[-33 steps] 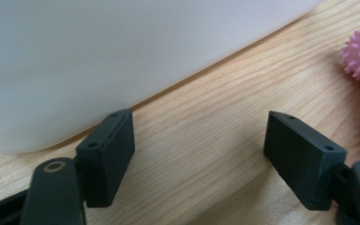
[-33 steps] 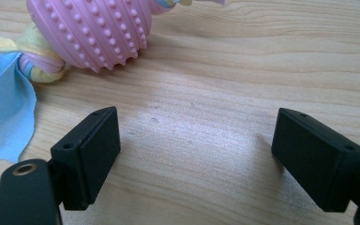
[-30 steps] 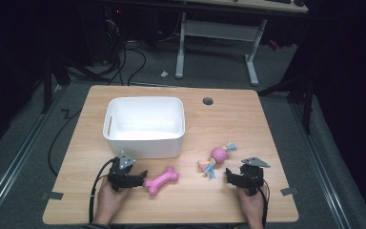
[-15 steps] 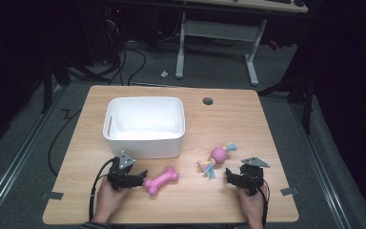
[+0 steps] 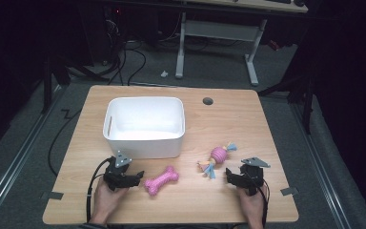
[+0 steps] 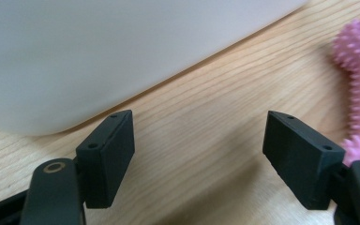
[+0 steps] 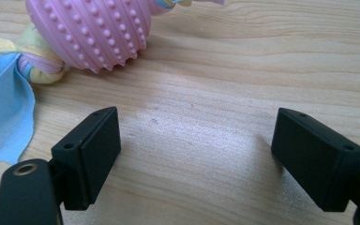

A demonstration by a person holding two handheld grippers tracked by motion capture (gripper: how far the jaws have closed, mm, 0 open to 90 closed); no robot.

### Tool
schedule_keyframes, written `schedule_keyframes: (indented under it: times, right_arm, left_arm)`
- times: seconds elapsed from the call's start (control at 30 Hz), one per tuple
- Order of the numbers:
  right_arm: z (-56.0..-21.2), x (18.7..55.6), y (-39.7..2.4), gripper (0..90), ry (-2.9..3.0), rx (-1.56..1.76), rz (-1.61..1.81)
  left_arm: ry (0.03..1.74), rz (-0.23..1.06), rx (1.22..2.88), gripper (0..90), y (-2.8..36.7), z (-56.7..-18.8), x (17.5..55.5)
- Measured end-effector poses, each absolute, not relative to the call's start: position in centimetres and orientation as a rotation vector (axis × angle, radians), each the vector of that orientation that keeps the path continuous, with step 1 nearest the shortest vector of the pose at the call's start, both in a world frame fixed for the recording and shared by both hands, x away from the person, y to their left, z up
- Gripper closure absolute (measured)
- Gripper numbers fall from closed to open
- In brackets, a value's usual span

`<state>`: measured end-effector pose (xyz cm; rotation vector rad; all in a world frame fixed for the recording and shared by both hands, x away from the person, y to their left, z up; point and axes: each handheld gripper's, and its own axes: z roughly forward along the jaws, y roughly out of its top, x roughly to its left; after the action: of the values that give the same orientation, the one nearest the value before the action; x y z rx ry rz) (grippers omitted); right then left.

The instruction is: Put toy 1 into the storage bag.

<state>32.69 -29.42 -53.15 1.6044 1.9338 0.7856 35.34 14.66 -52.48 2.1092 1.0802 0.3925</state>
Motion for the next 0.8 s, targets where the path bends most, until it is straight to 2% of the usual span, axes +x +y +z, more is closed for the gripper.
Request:
schedule_keyframes:
  times: [0.3,0.8]
  right_arm:
    - [-53.1,32.7,-29.4,15.8,1.934,1.604,0.786]
    - [-53.1,32.7,-29.4,15.8,1.936,1.601,0.786]
  left_arm:
    - [1.084,0.311,2.051,25.3,15.6,-51.0,34.6]
    - [0.997,0.313,2.077,27.4,14.5,-47.9,33.6]
